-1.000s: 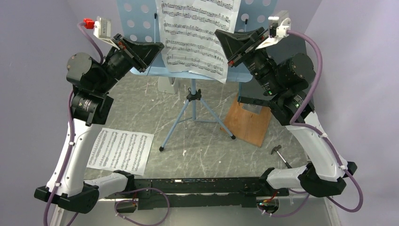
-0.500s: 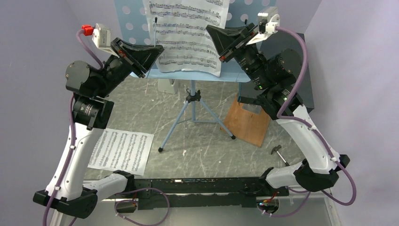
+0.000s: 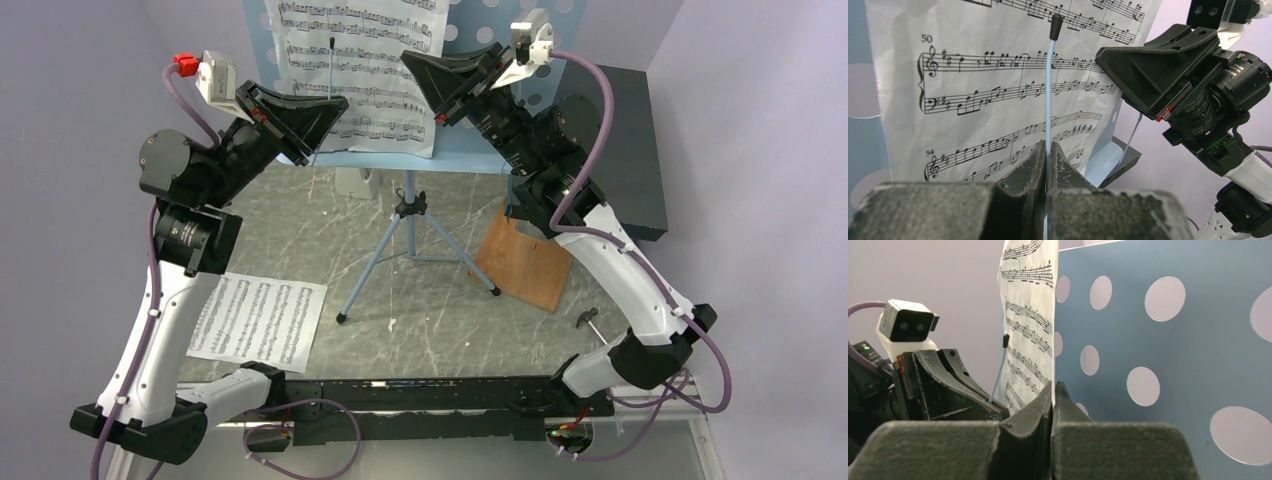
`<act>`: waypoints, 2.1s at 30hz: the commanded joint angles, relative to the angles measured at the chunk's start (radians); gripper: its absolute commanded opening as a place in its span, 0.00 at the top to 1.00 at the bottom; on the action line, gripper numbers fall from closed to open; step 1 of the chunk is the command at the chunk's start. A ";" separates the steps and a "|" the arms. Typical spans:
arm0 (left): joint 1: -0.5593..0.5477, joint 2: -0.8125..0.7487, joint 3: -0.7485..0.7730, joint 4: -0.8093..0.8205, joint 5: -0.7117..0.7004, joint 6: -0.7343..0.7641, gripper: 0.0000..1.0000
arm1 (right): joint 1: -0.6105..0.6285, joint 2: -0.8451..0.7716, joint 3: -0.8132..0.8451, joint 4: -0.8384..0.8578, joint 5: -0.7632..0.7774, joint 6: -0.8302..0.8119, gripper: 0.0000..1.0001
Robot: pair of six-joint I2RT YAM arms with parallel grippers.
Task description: Set up the instrument practice props
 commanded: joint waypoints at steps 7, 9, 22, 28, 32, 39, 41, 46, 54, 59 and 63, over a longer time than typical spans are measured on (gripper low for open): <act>-0.006 -0.026 0.004 0.079 0.049 0.001 1.00 | 0.006 0.048 0.055 0.131 -0.054 0.048 1.00; -0.006 -0.027 0.005 0.079 0.051 0.001 1.00 | 0.007 0.066 0.077 0.122 -0.060 0.051 1.00; -0.006 -0.051 -0.011 0.040 0.012 -0.018 0.69 | 0.027 0.087 0.089 0.087 -0.037 0.012 0.97; -0.006 -0.097 -0.010 -0.040 -0.035 -0.026 0.24 | 0.027 0.044 0.086 0.027 0.045 0.012 0.65; -0.006 -0.144 0.002 -0.118 -0.048 -0.017 0.05 | 0.027 -0.013 0.077 -0.044 0.053 0.012 0.53; -0.006 -0.284 -0.018 -0.400 -0.188 0.038 0.02 | 0.029 -0.175 -0.030 -0.226 0.076 -0.035 0.36; -0.006 -0.335 -0.054 -0.482 -0.219 0.034 0.02 | 0.029 -0.234 -0.121 -0.226 0.015 -0.042 0.34; -0.006 -0.479 -0.154 -0.753 -0.296 -0.033 0.02 | 0.076 -0.380 -0.401 -0.205 -0.109 -0.062 0.31; -0.006 -0.609 -0.468 -1.023 -0.409 -0.323 0.03 | 0.298 -0.463 -0.659 -0.190 -0.010 -0.029 0.29; -0.006 -0.457 -0.527 -1.201 -0.561 -0.530 0.01 | 0.399 -0.471 -0.747 -0.204 0.074 -0.009 0.30; -0.005 -0.283 -0.576 -1.180 -0.643 -0.605 0.00 | 0.420 -0.443 -0.754 -0.217 0.092 -0.019 0.30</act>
